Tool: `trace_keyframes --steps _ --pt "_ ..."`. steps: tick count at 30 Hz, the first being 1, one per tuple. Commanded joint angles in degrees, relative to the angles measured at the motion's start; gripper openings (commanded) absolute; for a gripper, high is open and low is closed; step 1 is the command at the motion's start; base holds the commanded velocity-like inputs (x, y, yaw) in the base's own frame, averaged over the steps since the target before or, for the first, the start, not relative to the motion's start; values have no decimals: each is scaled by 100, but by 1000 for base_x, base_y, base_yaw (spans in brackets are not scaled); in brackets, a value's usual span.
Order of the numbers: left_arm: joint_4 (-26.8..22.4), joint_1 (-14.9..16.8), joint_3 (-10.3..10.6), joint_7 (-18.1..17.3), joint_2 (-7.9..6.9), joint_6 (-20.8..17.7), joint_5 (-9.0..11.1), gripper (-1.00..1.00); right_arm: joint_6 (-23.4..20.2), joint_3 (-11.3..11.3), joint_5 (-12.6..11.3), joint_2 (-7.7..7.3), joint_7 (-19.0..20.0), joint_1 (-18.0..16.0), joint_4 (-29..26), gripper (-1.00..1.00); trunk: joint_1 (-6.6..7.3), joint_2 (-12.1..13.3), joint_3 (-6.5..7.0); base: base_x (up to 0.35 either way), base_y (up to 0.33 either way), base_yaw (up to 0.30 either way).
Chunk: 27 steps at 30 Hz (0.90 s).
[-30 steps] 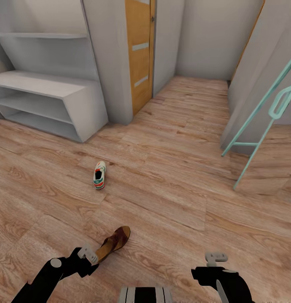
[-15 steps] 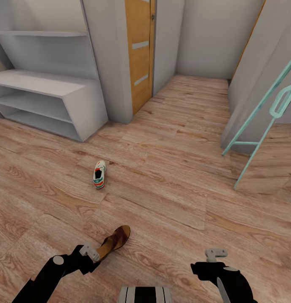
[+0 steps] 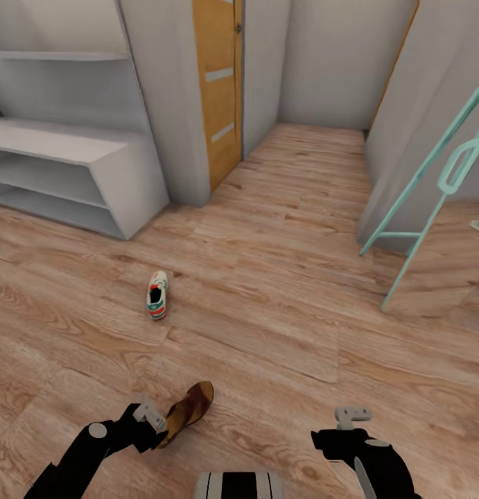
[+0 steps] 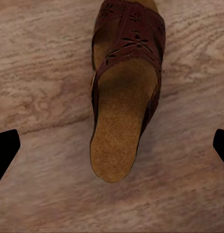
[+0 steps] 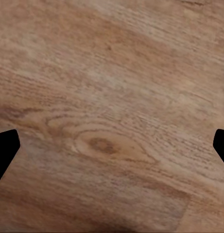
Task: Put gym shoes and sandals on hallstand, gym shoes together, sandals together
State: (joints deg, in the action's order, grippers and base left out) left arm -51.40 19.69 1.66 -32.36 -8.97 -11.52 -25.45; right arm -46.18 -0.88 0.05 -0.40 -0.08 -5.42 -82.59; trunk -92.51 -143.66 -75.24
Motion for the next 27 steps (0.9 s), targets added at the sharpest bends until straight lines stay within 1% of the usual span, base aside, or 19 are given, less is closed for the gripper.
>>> trace_keyframes --steps 1,7,12,16,17,20,23,27 --pt "-11 0 9 -16 -3 -24 -25 100 -31 -8 2 -4 -1 -3 -9 100 -1 -2 -4 220 222 -214" --pt "-7 0 5 -21 -28 -18 -53 100 -31 -9 0 -4 -1 -3 -11 100 -1 -2 -4 119 132 -84" --pt "-4 0 2 -46 -105 -11 -217 100 -29 -4 1 -4 -1 -3 -12 100 -1 -2 -4 21 23 -13" --pt "4 0 1 -158 -141 -3 -348 100 -31 -1 -3 -4 -1 -3 -12 100 -1 -2 -4 3 4 -2" --pt "5 0 1 -192 -150 -2 -560 100 -31 -1 -2 -4 3 -3 -12 100 -1 -2 -4 2 2 -1" --pt "8 0 1 -269 -188 0 -598 100 -30 0 1 -4 0 -3 -12 100 -1 -2 -4 0 0 0" --pt "15 0 1 -288 -195 0 -608 100 -31 0 -1 -4 0 -3 -12 100 -1 -2 -4 0 0 -20" --pt "28 0 1 -302 -200 1 -616 100 -31 0 -1 -4 9 -3 -12 100 -1 -2 -4 0 0 -136"
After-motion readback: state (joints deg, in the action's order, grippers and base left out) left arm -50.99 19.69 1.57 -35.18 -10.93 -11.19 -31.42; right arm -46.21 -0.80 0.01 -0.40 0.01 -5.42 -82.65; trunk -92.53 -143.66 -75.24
